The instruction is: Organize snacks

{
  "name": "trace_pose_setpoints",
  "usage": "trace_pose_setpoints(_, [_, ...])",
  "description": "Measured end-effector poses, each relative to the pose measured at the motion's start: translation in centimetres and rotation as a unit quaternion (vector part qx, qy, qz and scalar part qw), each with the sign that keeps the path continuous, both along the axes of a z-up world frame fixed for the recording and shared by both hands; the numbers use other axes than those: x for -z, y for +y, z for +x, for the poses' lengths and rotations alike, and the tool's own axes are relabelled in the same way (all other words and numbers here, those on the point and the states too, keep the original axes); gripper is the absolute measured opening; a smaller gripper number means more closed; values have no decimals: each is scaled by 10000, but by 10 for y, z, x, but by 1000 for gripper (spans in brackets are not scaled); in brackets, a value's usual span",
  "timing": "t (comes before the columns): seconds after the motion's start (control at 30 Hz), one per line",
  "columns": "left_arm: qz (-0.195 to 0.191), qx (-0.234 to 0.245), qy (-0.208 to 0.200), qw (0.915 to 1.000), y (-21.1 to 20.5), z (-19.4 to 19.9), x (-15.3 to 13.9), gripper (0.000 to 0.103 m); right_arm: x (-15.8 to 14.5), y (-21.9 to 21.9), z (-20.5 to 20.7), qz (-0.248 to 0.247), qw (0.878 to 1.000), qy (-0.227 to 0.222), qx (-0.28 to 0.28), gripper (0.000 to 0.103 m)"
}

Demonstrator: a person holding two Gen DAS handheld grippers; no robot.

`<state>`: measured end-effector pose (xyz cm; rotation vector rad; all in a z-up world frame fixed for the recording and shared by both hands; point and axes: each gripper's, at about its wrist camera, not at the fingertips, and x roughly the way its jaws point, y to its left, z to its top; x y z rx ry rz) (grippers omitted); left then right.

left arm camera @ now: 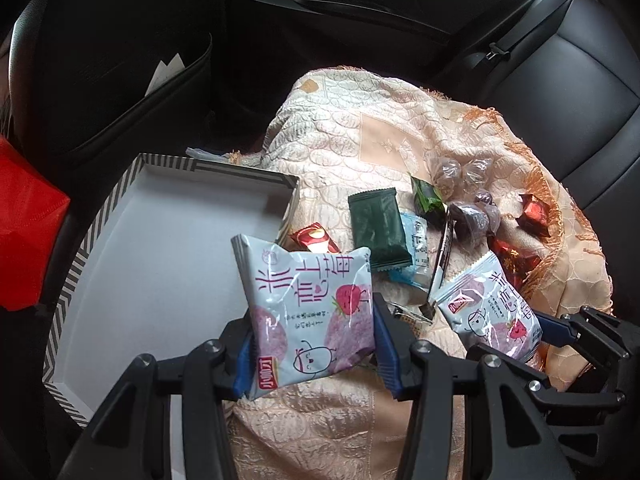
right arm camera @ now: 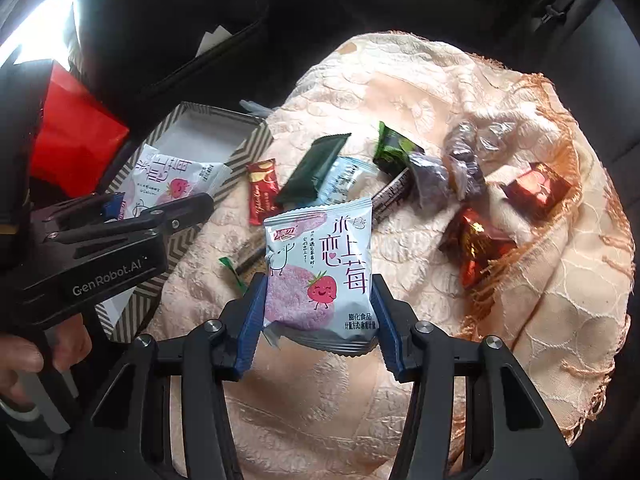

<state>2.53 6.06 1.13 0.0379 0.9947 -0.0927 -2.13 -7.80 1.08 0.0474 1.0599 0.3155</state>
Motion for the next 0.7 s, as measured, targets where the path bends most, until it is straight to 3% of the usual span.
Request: trace_pose_setpoints(0.7, [430,-1073,181,9931,106,61,16,52,-1,95,71,165,9973,-97,-706,50])
